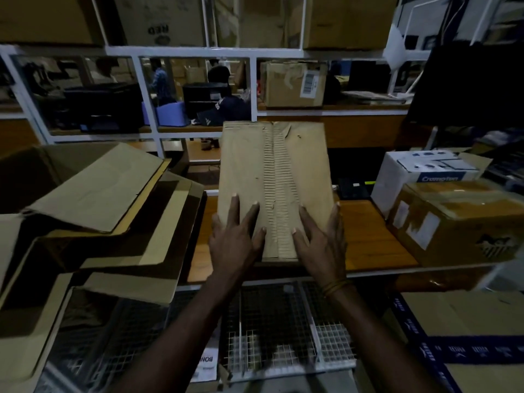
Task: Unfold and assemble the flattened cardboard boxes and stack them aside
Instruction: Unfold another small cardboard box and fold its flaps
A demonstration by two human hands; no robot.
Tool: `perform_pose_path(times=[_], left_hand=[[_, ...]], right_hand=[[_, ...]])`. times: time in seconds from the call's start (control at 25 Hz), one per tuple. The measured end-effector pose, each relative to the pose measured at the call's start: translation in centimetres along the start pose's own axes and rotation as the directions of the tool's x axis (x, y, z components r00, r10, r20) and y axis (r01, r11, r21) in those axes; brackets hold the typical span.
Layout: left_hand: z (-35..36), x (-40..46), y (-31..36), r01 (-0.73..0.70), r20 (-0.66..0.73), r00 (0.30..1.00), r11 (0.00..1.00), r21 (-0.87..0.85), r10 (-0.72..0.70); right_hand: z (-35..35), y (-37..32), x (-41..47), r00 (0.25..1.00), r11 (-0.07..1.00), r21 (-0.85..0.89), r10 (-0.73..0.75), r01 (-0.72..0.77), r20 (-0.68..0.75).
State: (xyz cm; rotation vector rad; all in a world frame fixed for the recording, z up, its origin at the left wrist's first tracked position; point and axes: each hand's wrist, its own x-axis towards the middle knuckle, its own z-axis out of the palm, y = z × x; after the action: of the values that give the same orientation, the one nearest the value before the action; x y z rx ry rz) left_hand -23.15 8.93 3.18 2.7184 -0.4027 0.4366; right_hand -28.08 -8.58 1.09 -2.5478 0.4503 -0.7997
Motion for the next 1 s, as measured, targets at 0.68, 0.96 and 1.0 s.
perform_pose_path(times=[0.68, 0.96, 1.0], left_hand=[[1.9, 18.9, 0.9, 0.019, 0.195, 0.979, 0.988, 0.156, -0.049], [3.0, 23.2, 0.7, 0.001, 0.275, 0.96, 0.977, 0.211, -0.06], [3.1, 23.3, 0.7, -0.003, 0.273, 0.96, 0.976, 0.216, -0.057]], right_hand=[[3.8, -1.4, 17.8, 0.964, 0.967, -0.241, -0.012, 0.079, 0.266], [5.5, -1.4, 21.3, 0.959, 0.975, -0.206, -0.024, 0.085, 0.281], [5.5, -1.4, 21.4, 0.958, 0.975, -0.203, -0.025, 0.086, 0.284]])
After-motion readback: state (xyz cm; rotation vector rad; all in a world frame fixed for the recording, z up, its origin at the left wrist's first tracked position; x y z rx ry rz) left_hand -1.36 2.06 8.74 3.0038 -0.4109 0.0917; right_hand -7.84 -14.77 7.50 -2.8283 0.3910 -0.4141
